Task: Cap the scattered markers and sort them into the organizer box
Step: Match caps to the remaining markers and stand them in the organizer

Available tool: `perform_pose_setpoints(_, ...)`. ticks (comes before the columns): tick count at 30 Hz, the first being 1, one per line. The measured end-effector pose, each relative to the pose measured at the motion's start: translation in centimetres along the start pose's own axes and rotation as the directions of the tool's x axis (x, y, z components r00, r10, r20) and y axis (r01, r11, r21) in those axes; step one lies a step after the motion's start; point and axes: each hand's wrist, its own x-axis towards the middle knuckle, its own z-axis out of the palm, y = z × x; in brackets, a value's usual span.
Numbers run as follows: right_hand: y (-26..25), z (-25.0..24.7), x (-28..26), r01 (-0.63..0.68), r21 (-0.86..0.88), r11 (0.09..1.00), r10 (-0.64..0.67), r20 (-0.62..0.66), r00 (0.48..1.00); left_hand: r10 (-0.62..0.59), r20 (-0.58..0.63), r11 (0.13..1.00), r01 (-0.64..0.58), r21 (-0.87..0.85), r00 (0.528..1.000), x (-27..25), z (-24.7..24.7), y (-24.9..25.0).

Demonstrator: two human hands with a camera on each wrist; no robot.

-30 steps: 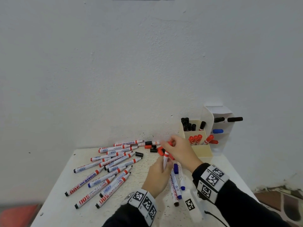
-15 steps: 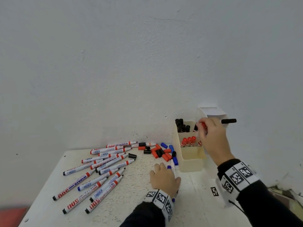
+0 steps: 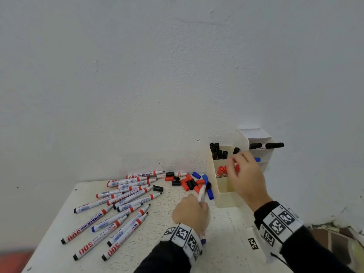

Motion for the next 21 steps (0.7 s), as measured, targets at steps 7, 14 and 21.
perform_pose_setpoints(7, -3.0, 3.9, -3.8, -0.367, -0.075, 0.927, 0.33, 0.629, 0.704, 0.026, -0.136, 0.99, -0.044, -0.131, 0.99, 0.5, -2.3, -4.5)
perform_pose_setpoints(14, -2.0, 7.5, -5.9, -0.281, -0.264, 0.923, 0.378, 0.761, 0.528, 0.073, -0.107, 0.979, -0.092, -0.18, 0.992, 0.1, -2.7, -7.7)
perform_pose_setpoints(21, -2.2, 7.6, -5.7, -0.289, -0.219, 0.932, 0.353, 0.727, 0.589, 0.1, -0.06, 0.966, -0.111, -0.235, 0.993, 0.5, -1.8, -8.2)
